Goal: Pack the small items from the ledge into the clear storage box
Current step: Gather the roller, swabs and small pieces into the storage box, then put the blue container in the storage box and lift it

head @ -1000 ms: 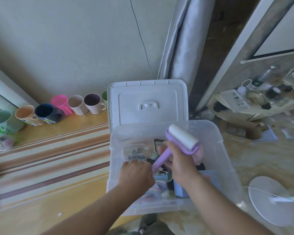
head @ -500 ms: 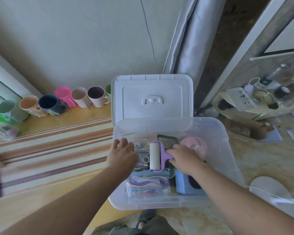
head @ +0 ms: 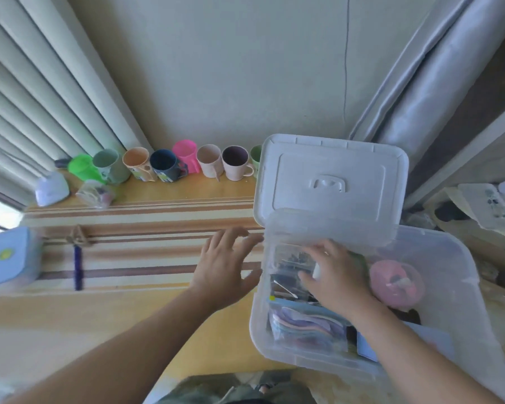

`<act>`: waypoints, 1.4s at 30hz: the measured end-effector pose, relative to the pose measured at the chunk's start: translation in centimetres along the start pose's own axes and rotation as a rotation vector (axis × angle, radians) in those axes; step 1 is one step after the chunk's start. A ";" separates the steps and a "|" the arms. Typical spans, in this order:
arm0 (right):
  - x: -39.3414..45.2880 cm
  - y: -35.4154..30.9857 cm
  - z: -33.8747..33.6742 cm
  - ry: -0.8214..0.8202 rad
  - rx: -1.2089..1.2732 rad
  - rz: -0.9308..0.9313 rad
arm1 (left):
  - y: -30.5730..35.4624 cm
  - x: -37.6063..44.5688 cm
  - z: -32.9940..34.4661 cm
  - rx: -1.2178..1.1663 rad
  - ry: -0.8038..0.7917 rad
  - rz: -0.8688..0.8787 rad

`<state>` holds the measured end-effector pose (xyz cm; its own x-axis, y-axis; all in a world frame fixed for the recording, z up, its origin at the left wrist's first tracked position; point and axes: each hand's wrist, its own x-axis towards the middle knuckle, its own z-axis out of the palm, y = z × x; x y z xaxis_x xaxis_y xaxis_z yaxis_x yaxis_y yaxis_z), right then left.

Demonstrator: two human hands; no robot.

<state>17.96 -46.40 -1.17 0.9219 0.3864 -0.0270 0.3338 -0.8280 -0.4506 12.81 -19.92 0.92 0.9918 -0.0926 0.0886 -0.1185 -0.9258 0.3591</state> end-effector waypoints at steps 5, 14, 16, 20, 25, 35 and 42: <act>3.9 -11.3 3.4 0.058 0.170 -0.214 | -10.0 -3.3 -3.8 0.014 0.028 -0.318; 10.9 -30.8 16.2 -0.296 0.139 -0.235 | -32.7 -13.5 -7.5 0.094 -0.158 -0.706; 12.2 -33.9 19.1 -0.362 0.115 -0.226 | -36.6 -14.7 -7.5 0.105 -0.211 -0.744; 14.9 -38.9 25.0 -0.478 0.037 -0.192 | -42.5 -14.6 -7.7 0.090 -0.261 -0.767; 17.1 -44.4 33.4 -0.541 -0.092 -0.096 | -48.0 -11.5 -9.2 0.160 -0.247 -0.713; 19.2 -46.8 39.8 -0.541 -0.263 -0.116 | -52.4 -9.6 -8.5 0.156 -0.262 -0.633; 17.3 -38.0 31.5 -0.619 -0.129 0.055 | -52.0 -5.3 -6.4 0.229 -0.449 -0.413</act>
<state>14.99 4.53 -12.59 0.6671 0.4733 -0.5754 0.3458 -0.8808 -0.3236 13.41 31.07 -12.26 0.8832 0.1893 -0.4291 0.2411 -0.9680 0.0693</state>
